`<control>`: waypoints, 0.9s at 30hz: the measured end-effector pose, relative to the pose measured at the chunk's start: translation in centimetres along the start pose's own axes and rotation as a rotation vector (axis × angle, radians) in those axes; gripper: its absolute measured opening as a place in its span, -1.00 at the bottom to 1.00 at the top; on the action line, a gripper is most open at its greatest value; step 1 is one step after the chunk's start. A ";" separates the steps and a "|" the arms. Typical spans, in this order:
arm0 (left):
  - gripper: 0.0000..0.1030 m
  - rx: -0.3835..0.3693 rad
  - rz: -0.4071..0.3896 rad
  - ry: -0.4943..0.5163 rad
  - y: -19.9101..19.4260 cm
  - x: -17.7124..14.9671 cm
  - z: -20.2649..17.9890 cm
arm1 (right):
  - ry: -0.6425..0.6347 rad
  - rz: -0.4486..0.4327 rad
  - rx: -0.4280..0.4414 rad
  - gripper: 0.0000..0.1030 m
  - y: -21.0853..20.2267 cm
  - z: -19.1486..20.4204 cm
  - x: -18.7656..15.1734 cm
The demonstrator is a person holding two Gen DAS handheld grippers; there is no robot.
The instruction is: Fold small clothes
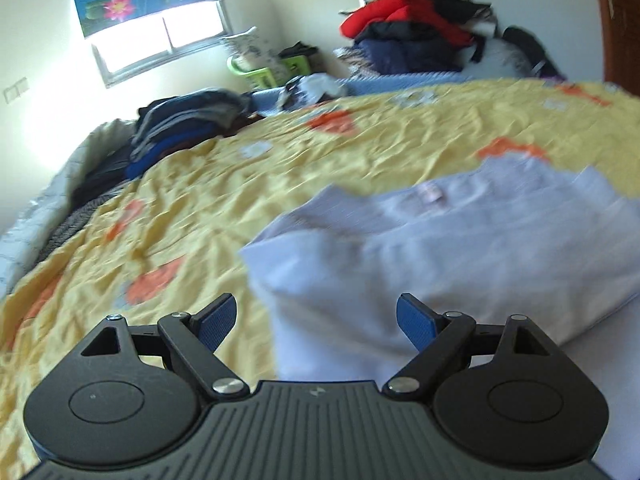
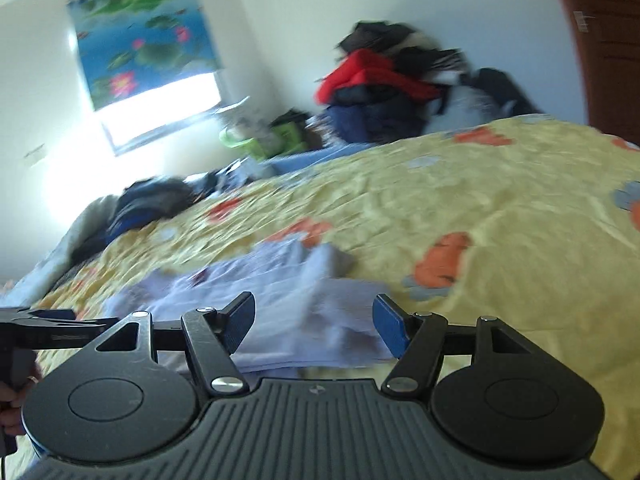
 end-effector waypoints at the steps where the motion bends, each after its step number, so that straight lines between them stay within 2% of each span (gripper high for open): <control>1: 0.71 0.035 0.001 0.016 0.1 -0.8 0.8 | -0.030 0.016 -0.025 0.31 0.4 0.3 -0.1; 3: 0.71 0.080 -0.004 0.022 0.2 -1.6 2.2 | -0.085 0.032 -0.112 0.32 0.9 0.4 -0.3; 5: 0.72 0.086 0.002 -0.012 0.1 -2.3 4.0 | -0.081 0.045 -0.176 0.33 1.1 -0.5 -0.7; 8: 0.72 0.080 0.024 -0.082 0.1 -2.6 5.8 | -0.007 0.072 -0.183 0.31 2.1 -2.6 -1.7; 9: 0.72 0.088 0.026 -0.089 0.0 -2.6 6.2 | 0.010 0.084 -0.185 0.25 2.5 -3.1 -1.9; 11: 0.71 0.122 0.018 -0.082 -0.2 -2.6 6.5 | 0.043 0.091 -0.166 -0.10 3.2 -3.7 -2.1; 13: 0.71 0.154 0.001 -0.063 -0.5 -2.7 6.8 | 0.079 0.091 -0.150 -0.64 3.7 -4.1 -2.3; 14: 0.71 0.163 -0.003 -0.062 -0.7 -2.9 7.1 | 0.099 0.092 -0.141 -0.75 3.8 -4.2 -2.2; 15: 0.71 0.156 -0.011 -0.067 -0.9 -3.0 7.3 | 0.121 0.089 -0.124 -0.76 3.9 -4.3 -2.1; 18: 0.71 0.046 -0.041 -0.075 -2.1 -3.5 7.6 | 0.144 0.072 -0.088 -0.80 3.9 -3.9 -1.2; 19: 0.71 -0.001 -0.052 -0.047 -2.7 -3.7 7.2 | 0.146 0.064 -0.078 -0.81 3.9 -3.7 -0.7; 24: 0.71 -0.105 -0.127 0.178 -5.0 -4.8 3.3 | 0.233 -0.013 0.027 -0.83 3.2 -3.0 3.0; 27: 0.71 -0.099 -0.187 0.320 -5.4 -5.3 0.2 | 0.289 -0.077 0.111 -0.84 2.3 -2.2 5.7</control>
Point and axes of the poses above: each gripper's, at about its wrist camera, not at the fingertips, and y roughly the way its jaws point, z to its left, x to its top, the point moved 6 cm from there along y, roughly the way its jaws point, and after that the axes turned 7 degrees about -y, right-handed, at the moved point
